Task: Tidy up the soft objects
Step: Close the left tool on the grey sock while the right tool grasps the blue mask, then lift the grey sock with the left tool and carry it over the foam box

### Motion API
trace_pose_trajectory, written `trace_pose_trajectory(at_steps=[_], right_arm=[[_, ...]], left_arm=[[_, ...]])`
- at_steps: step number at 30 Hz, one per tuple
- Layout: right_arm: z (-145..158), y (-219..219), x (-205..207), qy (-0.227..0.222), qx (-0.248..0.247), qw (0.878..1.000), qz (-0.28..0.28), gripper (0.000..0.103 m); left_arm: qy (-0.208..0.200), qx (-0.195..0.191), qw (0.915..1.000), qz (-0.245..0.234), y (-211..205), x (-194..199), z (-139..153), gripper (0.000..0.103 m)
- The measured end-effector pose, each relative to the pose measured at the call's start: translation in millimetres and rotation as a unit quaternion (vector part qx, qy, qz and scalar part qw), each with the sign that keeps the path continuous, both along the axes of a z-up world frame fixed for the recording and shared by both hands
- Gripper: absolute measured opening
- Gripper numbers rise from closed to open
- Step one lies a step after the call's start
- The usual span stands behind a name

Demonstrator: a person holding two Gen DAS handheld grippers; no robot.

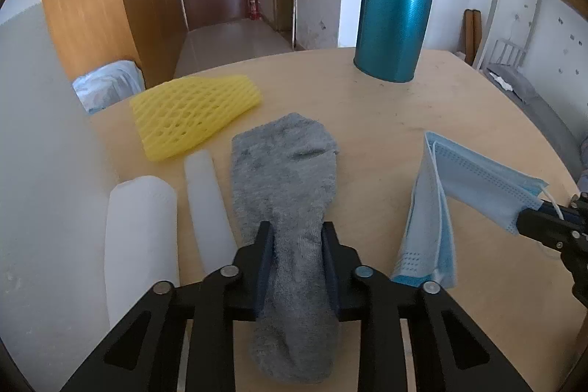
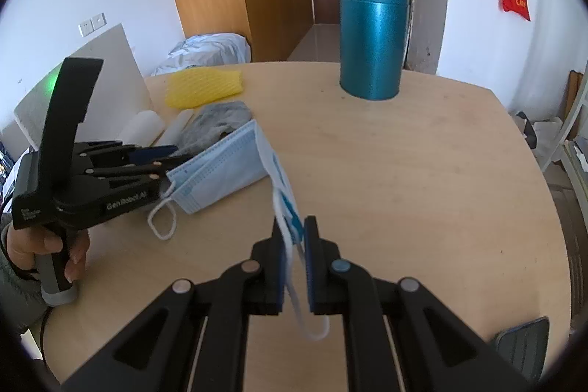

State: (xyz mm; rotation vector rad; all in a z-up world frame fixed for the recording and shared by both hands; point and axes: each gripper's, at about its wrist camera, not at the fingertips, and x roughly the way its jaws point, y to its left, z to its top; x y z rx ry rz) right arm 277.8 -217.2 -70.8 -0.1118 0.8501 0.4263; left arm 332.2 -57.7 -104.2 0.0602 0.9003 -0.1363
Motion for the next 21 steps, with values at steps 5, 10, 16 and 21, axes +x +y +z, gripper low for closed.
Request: trace_pose_trajectory(at_steps=[5, 10, 16, 21], right_arm=[[-1, -1, -4, 0.003, 0.000, 1.000, 0.003, 0.012], [-1, -6, -10, 0.005, 0.001, 1.000, 0.001, 0.012], [-4, -7, -22, 0.012, -0.001, 1.000, 0.009, 0.012], [-3, -1, -23, -0.002, -0.026, 1.000, 0.009, 0.054]], left_arm=[[-0.004, 0.010, 0.9999, 0.005, 5, -10, 2, 0.007], [-0.030, 0.003, 0.9995, -0.011, 0, -32, 17, 0.006], [-0.061, -0.010, 0.9976, -0.032, -3, -58, 41, 0.006], [-0.072, -0.005, 0.9965, -0.041, -6, -72, 48, 0.006]])
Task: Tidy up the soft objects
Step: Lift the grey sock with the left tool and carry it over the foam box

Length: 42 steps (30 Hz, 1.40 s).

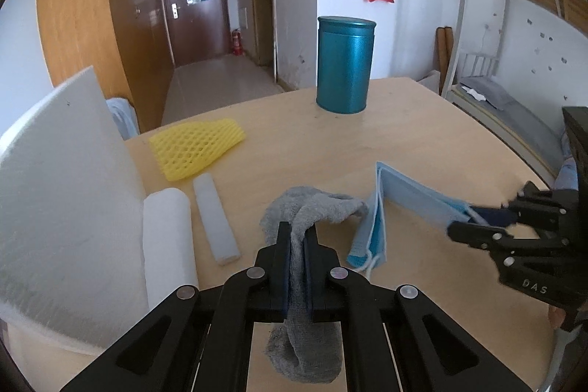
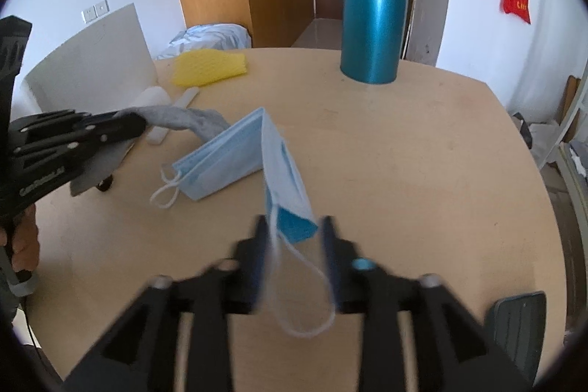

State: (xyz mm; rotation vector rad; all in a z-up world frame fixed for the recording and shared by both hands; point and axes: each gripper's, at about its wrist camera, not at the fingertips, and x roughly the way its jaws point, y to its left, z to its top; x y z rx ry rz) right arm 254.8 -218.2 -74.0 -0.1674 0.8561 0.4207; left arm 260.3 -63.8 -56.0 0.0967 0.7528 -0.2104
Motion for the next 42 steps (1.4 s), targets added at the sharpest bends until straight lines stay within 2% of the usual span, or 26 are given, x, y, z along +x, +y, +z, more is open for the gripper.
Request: trace_pose_trajectory(at_steps=[2, 6, 10, 11, 12, 15, 18, 30, 42], right_arm=[[4, 4, -3, -0.018, -0.010, 1.000, 0.005, 0.065], [5, 14, 2, -0.020, -0.006, 1.000, 0.024, 0.066], [-8, 25, 18, -0.003, -0.026, 0.999, 0.021, 0.065], [-10, 26, 21, 0.001, -0.024, 0.999, 0.021, 0.057], [-12, 27, 22, 0.005, -0.023, 0.999, 0.022, 0.043], [-14, 27, 23, 0.010, -0.019, 1.000, 0.018, 0.024], [-11, 25, 22, 0.008, -0.015, 1.000, 0.012, 0.013], [32, 14, -23, -0.041, 0.019, 0.999, -0.016, 0.010], [45, 24, -75, -0.058, 0.037, 0.998, -0.005, 0.010]], left_arm=[[0.003, -0.006, 1.0000, -0.001, 3, -2, 1, 0.006], [0.001, -0.010, 0.9999, 0.005, 7, -2, 2, 0.006], [-0.002, -0.020, 0.9998, 0.009, 14, -6, 5, 0.006], [-0.004, -0.021, 0.9997, 0.009, 15, -8, 6, 0.006], [-0.005, -0.022, 0.9997, 0.009, 16, -10, 7, 0.006], [-0.010, -0.025, 0.9996, 0.010, 19, -14, 10, 0.006], [-0.014, -0.029, 0.9994, 0.009, 21, -18, 14, 0.006], [-0.047, -0.055, 0.9972, 0.015, 36, -58, 37, 0.006], [-0.068, -0.074, 0.9942, 0.038, 53, -117, 46, 0.006]])
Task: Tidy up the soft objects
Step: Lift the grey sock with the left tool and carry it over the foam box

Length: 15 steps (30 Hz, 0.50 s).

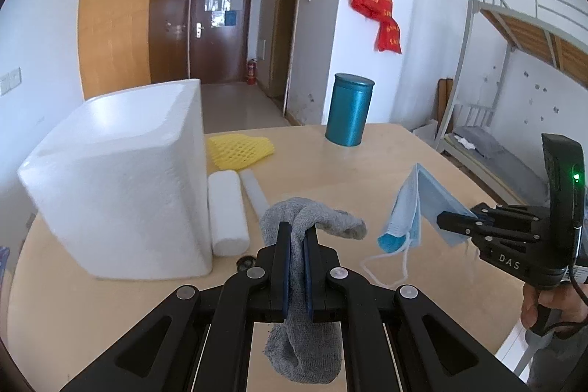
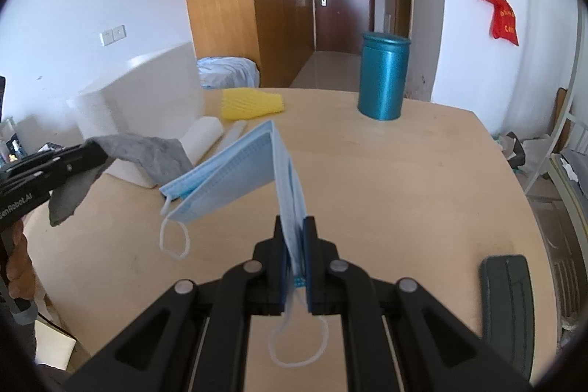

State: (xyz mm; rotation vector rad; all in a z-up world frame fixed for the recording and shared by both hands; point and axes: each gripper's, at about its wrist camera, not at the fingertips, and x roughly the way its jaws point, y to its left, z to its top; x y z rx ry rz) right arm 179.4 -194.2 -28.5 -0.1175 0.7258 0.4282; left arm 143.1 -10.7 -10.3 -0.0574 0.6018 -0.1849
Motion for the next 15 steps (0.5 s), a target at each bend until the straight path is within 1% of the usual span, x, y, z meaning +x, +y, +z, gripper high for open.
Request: trace_pose_trajectory(at_steps=[5, 8, 15], right_arm=[[11, 18, -19, -0.014, 0.008, 1.000, 0.025, 0.010], [16, 30, -23, -0.019, 0.016, 0.999, 0.041, 0.010], [27, 68, -31, -0.031, 0.027, 0.995, 0.088, 0.010]], left_arm=[[-0.017, -0.006, 0.9997, 0.017, 11, -26, 9, 0.006], [-0.023, -0.013, 0.9991, 0.032, 23, -39, 13, 0.006], [-0.042, -0.008, 0.9962, 0.076, 55, -66, 25, 0.006]])
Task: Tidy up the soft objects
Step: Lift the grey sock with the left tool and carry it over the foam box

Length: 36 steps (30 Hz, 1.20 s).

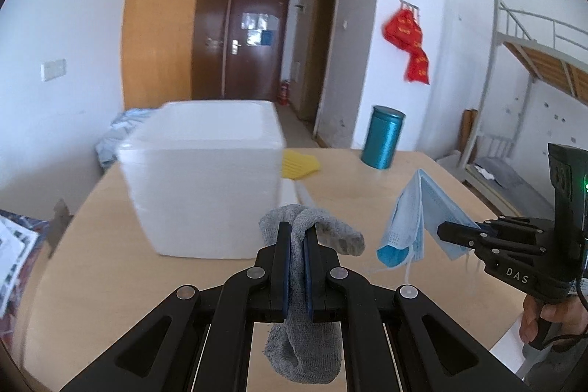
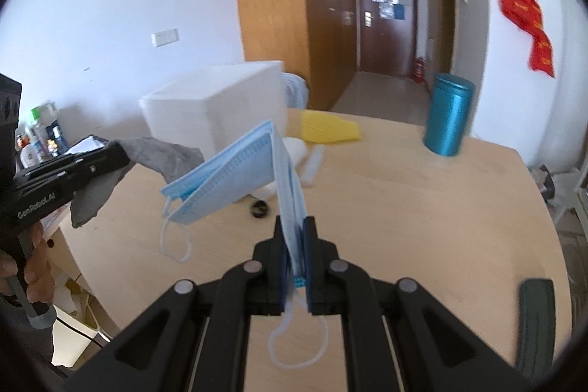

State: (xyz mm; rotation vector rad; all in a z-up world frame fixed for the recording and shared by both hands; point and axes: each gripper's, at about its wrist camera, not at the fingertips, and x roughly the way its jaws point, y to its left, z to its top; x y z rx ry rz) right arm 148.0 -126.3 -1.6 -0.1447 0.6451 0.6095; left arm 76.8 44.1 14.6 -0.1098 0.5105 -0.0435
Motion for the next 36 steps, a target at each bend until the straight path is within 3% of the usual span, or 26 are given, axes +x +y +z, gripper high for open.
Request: trace_pose_trajectory(at_steps=[10, 17, 29, 36], right_arm=[[13, 37, 2, -0.012, 0.010, 0.999, 0.051, 0.010], [31, 45, 11, -0.034, 0.008, 0.998, 0.054, 0.010], [44, 58, 19, -0.046, 0.008, 0.997, 0.067, 0.010], [48, 50, 27, -0.049, 0.011, 0.997, 0.061, 0.010]], left_arm=[[-0.035, -0.002, 0.9979, 0.055, 36, -24, 21, 0.006], [-0.053, -0.004, 0.9950, 0.085, 54, -27, 36, 0.006], [-0.067, 0.005, 0.9957, 0.064, 55, -2, 58, 0.006], [-0.070, 0.011, 0.9962, 0.050, 53, 37, 69, 0.006]])
